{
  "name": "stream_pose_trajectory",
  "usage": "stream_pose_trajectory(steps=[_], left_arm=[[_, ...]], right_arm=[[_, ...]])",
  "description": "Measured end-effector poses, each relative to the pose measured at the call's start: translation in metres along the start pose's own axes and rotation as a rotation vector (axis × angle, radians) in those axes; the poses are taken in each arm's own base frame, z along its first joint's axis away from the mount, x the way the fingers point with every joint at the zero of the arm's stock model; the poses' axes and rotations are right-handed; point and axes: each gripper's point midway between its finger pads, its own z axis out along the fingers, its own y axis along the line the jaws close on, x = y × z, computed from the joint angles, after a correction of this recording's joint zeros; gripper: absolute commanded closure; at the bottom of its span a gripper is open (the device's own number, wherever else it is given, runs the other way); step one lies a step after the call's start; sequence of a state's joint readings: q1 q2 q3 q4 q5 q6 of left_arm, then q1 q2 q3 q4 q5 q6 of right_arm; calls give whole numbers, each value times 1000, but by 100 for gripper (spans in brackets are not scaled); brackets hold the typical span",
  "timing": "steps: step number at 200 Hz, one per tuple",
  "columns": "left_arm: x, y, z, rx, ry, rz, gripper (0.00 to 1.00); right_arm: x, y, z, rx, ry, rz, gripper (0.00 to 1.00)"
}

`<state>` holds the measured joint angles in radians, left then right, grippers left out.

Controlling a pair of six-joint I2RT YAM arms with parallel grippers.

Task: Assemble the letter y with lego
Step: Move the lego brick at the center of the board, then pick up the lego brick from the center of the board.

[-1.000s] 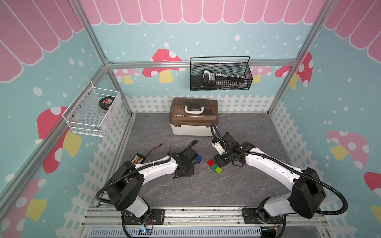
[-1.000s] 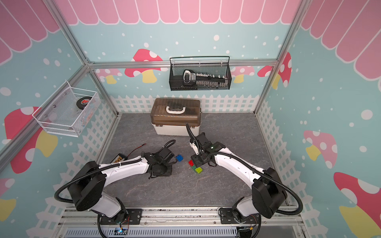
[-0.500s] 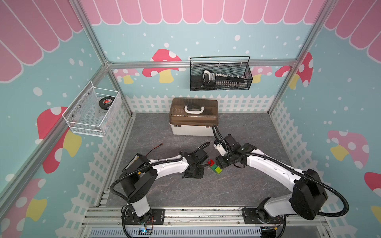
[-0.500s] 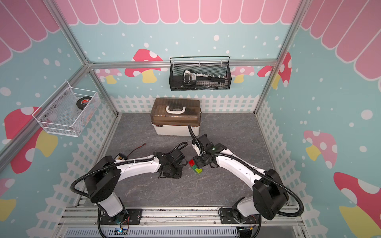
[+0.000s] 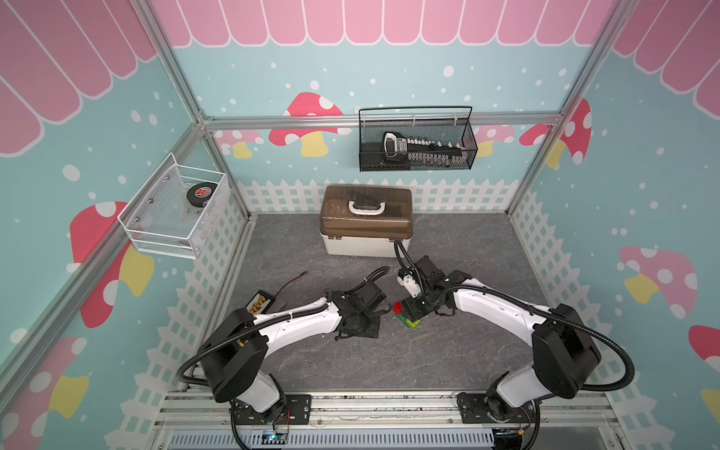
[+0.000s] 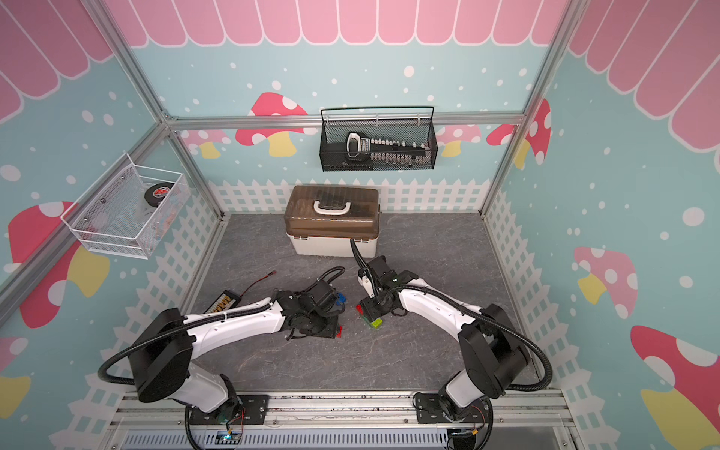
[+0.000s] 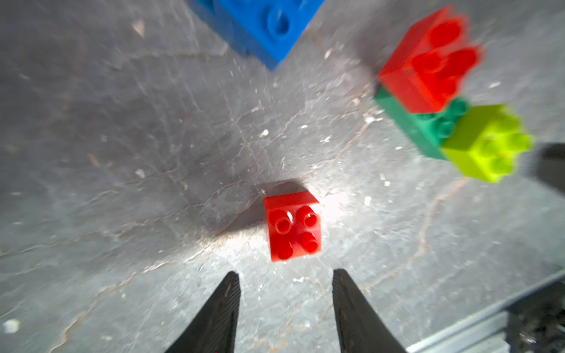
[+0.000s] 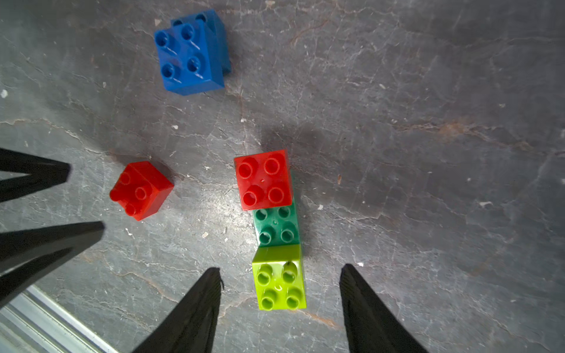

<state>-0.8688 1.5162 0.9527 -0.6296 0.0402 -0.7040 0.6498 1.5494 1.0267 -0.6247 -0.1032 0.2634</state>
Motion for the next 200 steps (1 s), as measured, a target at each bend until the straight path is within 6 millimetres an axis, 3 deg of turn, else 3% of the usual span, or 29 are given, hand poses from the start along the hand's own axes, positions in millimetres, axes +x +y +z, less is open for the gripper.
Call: stream_pose_trajectory(steps=[28, 73, 128, 200], left_arm=[[-4, 11, -12, 7, -51, -28, 50], [12, 49, 9, -68, 5, -109, 51], [15, 53, 21, -75, 13, -111, 52], [20, 56, 29, -78, 23, -120, 52]], right_arm=[[5, 1, 12, -4, 38, -9, 37], [17, 5, 32, -6, 105, -43, 37], [15, 6, 44, 6, 134, -71, 40], [12, 5, 51, 15, 147, -85, 53]])
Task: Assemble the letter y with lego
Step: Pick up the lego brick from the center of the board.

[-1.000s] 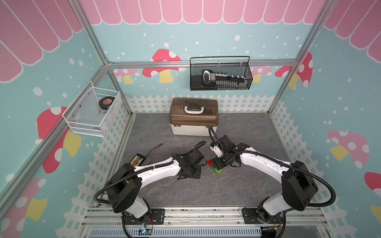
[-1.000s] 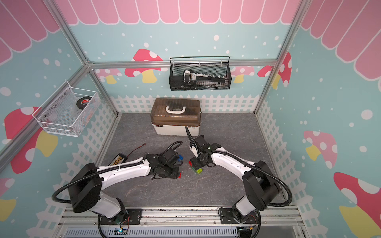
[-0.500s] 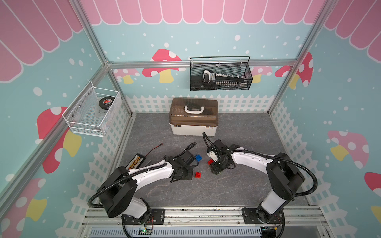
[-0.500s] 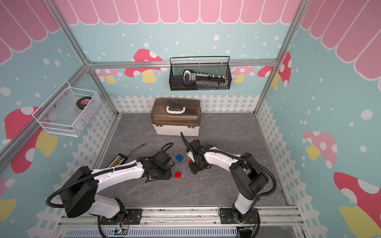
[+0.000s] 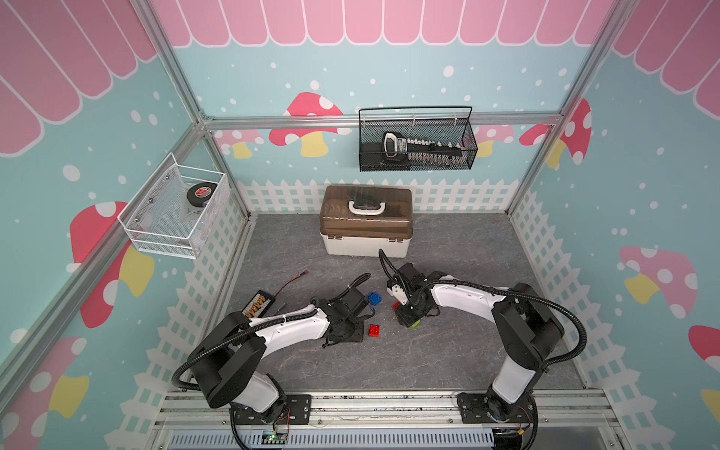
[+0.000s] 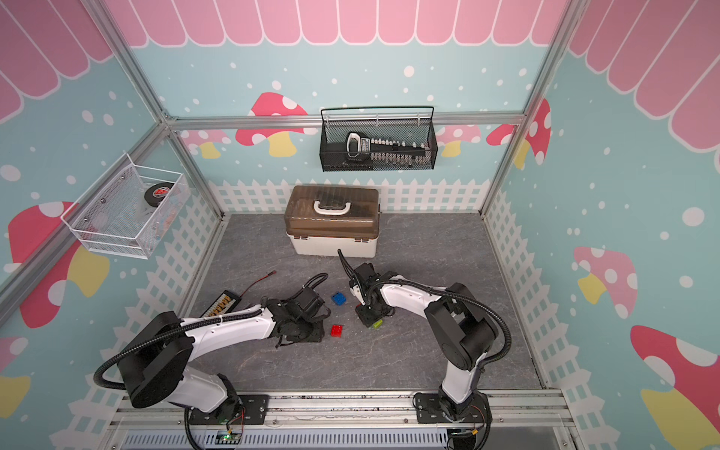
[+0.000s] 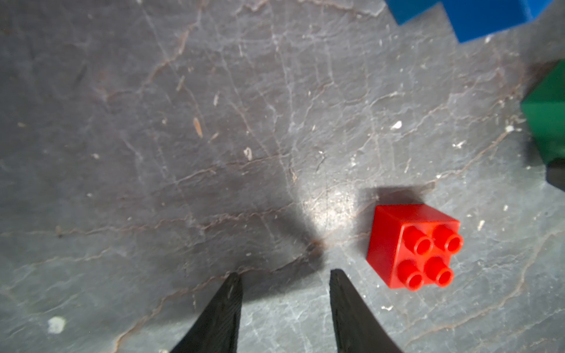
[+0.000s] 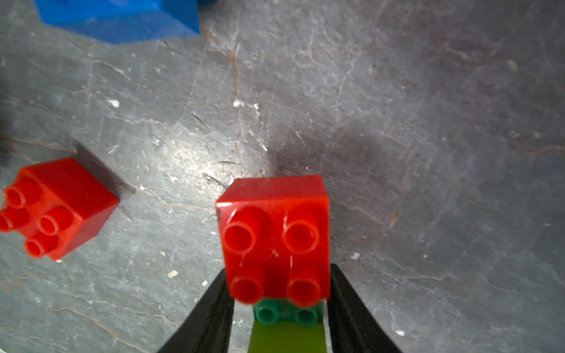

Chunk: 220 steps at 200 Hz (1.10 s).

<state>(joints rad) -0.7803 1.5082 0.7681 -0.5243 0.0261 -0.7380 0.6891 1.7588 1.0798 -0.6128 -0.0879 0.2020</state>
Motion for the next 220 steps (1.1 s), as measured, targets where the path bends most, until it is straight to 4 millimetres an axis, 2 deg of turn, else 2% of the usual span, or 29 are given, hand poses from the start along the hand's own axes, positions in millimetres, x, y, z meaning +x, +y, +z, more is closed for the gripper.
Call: stream_pose_trajectory(steps=[41, 69, 95, 139, 178, 199, 220], left_arm=[[-1, 0, 0, 3, -4, -1, 53], [-1, -1, 1, 6, -7, -2, 53], [-1, -1, 1, 9, -10, -8, 53], [-2, 0, 0, 12, -16, -18, 53], [-1, 14, -4, 11, -32, -50, 53], [1, 26, -10, 15, -51, -81, 53], [2, 38, -17, 29, -79, -125, 53]], right_arm=[[-3, -1, 2, 9, 2, -1, 51], [-4, 0, 5, 15, 8, -7, 55], [-5, 0, 6, 18, 7, -15, 64], [-6, 0, 3, 23, 1, -26, 67], [-17, 10, -26, 9, -83, -85, 68], [-23, 23, -42, -20, -132, -144, 68], [-29, 40, -48, -56, -153, -220, 68]])
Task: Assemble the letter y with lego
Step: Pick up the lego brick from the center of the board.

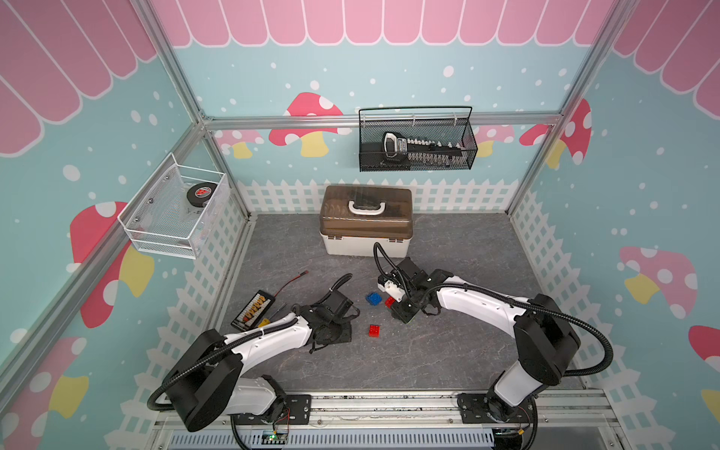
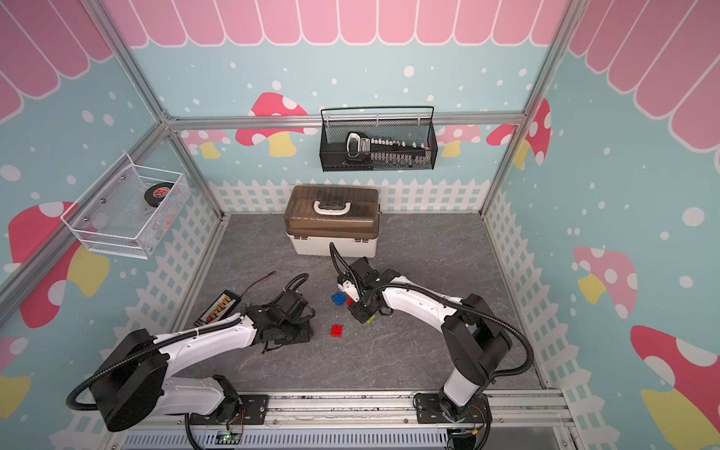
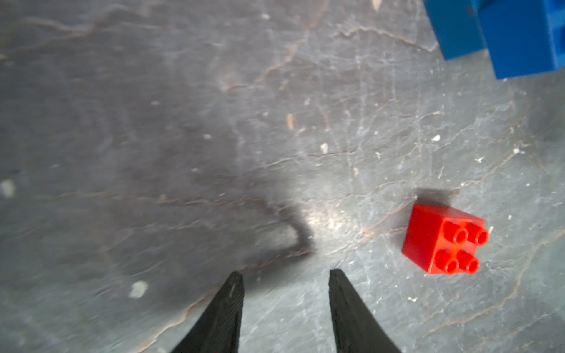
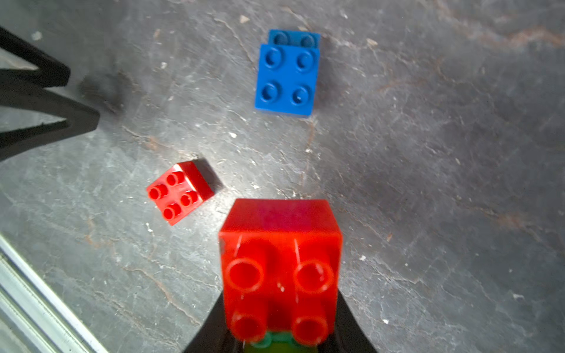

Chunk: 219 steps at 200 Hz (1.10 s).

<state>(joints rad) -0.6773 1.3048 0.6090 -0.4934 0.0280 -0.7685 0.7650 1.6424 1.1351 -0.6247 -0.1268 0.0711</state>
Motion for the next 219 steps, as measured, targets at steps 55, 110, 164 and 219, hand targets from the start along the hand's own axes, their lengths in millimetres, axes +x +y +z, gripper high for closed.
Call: stream_pose_trajectory(steps=[55, 110, 164, 219], left_arm=[[3, 24, -10, 38, -40, -113, 53], [7, 29, -10, 61, -42, -153, 53], [5, 25, -11, 81, -44, -157, 53], [5, 25, -10, 83, -41, -161, 53]], right_arm=[[-22, 49, 4, -95, -25, -255, 68], [-30, 68, 14, -129, -14, -482, 67], [-23, 66, 34, -146, 46, -554, 68], [-18, 65, 37, -151, 63, -583, 67]])
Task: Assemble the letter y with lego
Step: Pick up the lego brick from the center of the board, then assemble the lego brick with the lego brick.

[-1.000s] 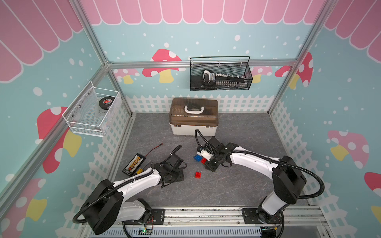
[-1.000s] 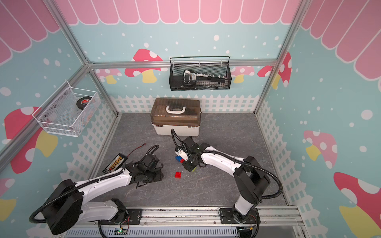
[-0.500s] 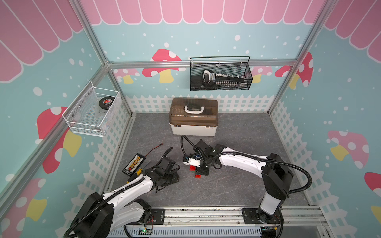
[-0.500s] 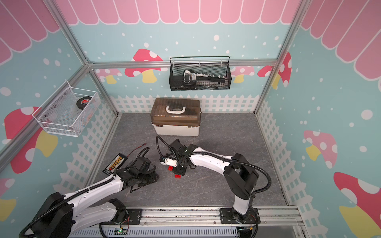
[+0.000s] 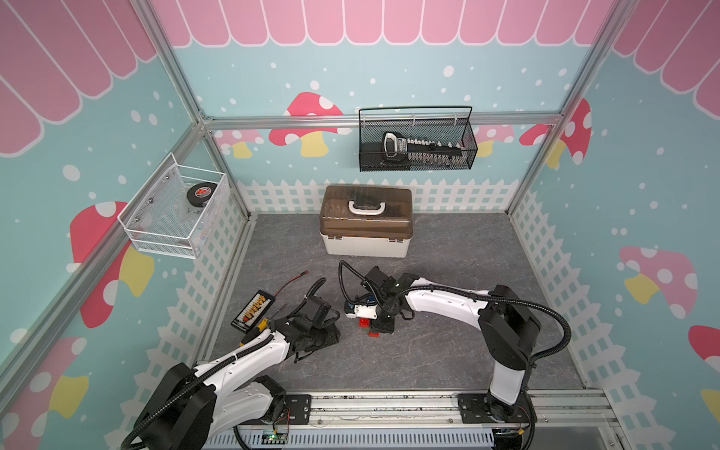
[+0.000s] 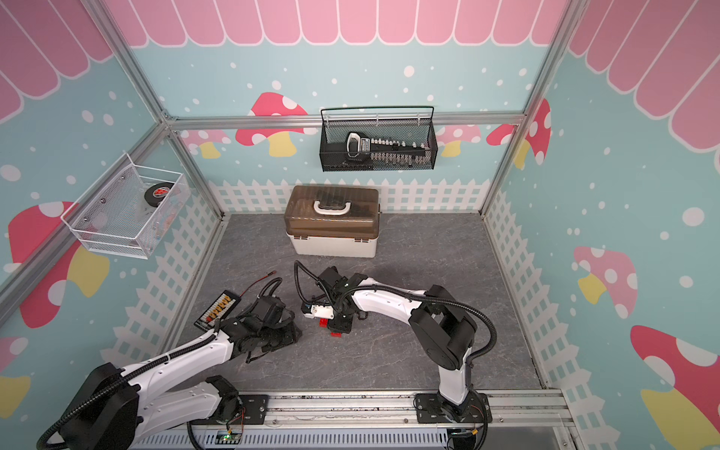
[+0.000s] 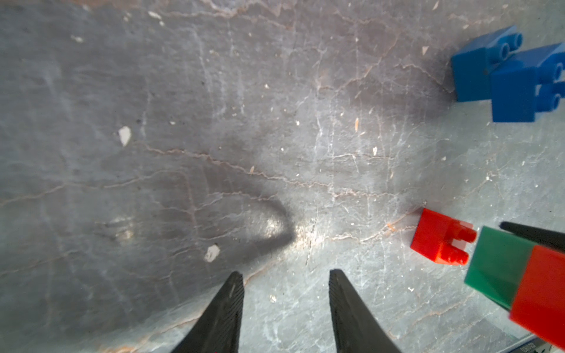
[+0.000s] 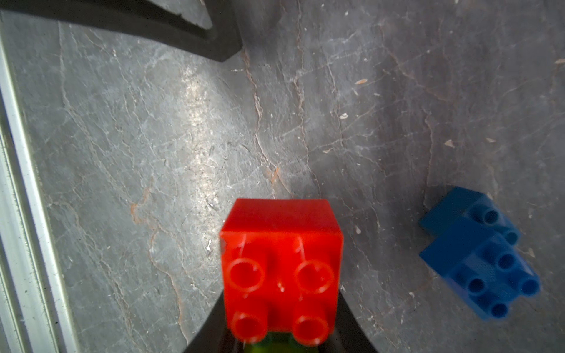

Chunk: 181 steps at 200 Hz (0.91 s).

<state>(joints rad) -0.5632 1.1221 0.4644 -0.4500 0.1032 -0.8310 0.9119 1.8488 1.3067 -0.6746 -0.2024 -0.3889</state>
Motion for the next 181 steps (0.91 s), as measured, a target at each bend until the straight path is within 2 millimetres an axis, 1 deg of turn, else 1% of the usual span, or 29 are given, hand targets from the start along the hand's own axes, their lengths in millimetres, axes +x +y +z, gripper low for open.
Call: stream_pose_trajectory(steps=[29, 72, 102, 130, 181], left_arm=[[1, 1, 1, -4, 8, -1, 53], [2, 1, 3, -4, 13, -2, 53], [2, 1, 4, -5, 14, -2, 53], [1, 0, 4, -2, 11, -1, 53], [1, 1, 5, -1, 12, -5, 53]], right_arm=[[0, 1, 1, -3, 4, -7, 67], [5, 6, 10, -15, 37, -24, 68], [4, 4, 14, -2, 57, -33, 68], [2, 1, 14, 12, 64, -39, 68], [2, 2, 15, 23, 74, -51, 68]])
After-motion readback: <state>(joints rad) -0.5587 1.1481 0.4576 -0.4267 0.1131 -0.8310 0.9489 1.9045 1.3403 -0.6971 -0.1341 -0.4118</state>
